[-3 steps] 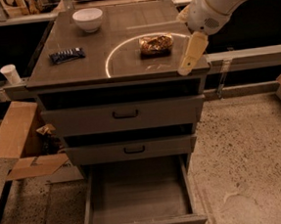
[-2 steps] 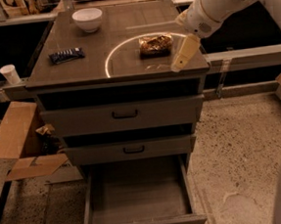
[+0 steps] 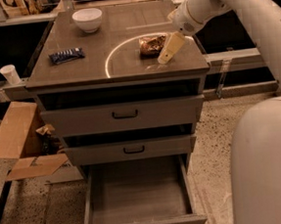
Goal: Place orange can into bottom drawer
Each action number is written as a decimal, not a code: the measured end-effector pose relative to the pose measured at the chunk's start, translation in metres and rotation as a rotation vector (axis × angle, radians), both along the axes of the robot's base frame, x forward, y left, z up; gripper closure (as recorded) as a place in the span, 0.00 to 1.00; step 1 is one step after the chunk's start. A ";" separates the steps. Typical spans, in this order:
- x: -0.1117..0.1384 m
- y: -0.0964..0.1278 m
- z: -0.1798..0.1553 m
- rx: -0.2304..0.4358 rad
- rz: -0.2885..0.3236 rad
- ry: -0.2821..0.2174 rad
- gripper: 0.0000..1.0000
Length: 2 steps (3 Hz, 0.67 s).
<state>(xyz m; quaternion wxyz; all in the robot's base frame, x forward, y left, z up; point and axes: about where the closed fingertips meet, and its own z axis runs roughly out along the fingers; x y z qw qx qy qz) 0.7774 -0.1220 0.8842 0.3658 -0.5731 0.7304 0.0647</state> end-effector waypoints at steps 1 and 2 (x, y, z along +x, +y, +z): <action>0.023 0.009 -0.005 0.018 -0.016 -0.015 0.00; 0.042 0.020 -0.021 0.026 -0.032 0.013 0.01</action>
Offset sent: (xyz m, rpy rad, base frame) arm 0.0676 0.0184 -0.0171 0.0318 0.0168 -0.0513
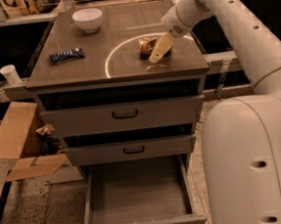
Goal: Place orange can into bottom drawer
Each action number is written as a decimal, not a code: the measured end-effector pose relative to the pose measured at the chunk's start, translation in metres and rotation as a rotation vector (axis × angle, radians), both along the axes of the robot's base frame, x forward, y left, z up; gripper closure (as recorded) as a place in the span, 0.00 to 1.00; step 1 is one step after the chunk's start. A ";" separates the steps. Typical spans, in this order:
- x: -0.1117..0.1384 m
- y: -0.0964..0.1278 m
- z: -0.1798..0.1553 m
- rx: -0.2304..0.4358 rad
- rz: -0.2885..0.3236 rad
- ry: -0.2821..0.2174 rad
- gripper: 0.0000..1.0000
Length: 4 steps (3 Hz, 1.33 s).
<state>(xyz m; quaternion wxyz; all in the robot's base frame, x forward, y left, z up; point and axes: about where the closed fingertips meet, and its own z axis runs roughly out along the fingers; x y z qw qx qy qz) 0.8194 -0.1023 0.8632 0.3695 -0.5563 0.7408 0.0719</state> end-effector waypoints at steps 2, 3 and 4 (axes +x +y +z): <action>0.010 0.011 -0.026 -0.007 -0.001 0.057 0.47; 0.005 0.013 -0.015 -0.015 0.026 0.031 0.71; -0.019 0.002 0.025 0.008 0.059 -0.047 0.94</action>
Offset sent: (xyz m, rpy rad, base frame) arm 0.0219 0.0087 -0.0270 -0.0184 0.0824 -0.0004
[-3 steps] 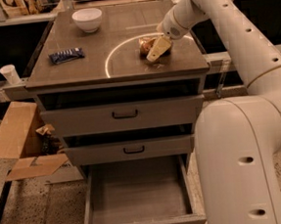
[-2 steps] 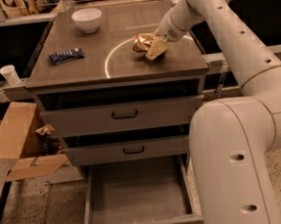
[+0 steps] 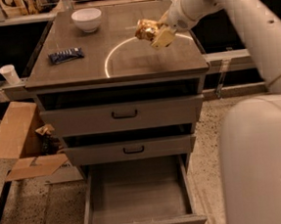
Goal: Place orange can into bottom drawer
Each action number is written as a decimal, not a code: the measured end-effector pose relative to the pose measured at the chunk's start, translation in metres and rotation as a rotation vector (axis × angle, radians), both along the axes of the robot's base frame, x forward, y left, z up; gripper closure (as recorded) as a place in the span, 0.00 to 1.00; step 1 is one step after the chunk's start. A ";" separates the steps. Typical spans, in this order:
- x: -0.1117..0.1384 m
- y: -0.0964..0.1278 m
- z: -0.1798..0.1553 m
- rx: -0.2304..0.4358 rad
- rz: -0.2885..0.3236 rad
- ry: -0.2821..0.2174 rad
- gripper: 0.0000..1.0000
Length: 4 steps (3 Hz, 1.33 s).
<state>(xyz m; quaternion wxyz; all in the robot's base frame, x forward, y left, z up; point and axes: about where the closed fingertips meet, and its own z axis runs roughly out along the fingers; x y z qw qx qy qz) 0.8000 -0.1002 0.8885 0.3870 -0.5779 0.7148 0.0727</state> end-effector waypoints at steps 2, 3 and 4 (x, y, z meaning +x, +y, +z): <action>-0.073 0.011 0.031 0.032 0.063 -0.004 1.00; -0.073 0.011 0.031 0.032 0.063 -0.004 1.00; -0.078 0.015 -0.003 -0.005 0.071 0.062 1.00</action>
Offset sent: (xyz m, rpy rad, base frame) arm -0.0499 -0.0011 0.0465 0.0408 -0.0460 0.0306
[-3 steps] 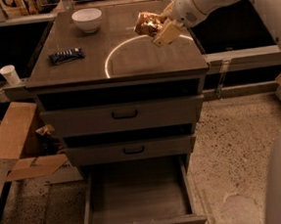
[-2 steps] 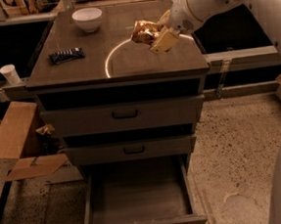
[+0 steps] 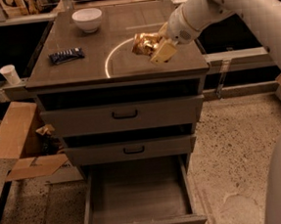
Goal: Place orange can into bottom drawer
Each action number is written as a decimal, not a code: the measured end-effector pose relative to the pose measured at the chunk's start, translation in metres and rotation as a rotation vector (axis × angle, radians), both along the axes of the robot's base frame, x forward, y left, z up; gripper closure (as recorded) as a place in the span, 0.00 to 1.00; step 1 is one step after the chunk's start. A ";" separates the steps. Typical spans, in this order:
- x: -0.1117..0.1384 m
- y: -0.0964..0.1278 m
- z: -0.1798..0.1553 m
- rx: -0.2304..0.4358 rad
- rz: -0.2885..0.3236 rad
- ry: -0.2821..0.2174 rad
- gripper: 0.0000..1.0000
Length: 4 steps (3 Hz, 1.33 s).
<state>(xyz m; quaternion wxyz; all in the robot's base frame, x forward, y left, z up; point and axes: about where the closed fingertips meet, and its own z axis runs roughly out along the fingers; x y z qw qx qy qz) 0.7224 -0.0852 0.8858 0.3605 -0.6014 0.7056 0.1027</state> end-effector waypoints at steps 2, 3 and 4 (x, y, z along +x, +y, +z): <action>-0.060 0.009 -0.056 -0.111 -0.001 0.099 1.00; -0.097 0.017 -0.082 -0.154 0.010 0.161 1.00; -0.137 0.016 -0.138 -0.164 -0.007 0.270 1.00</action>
Offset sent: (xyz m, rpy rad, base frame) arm -0.1163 0.0152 -0.0999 -0.1857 0.1880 0.0014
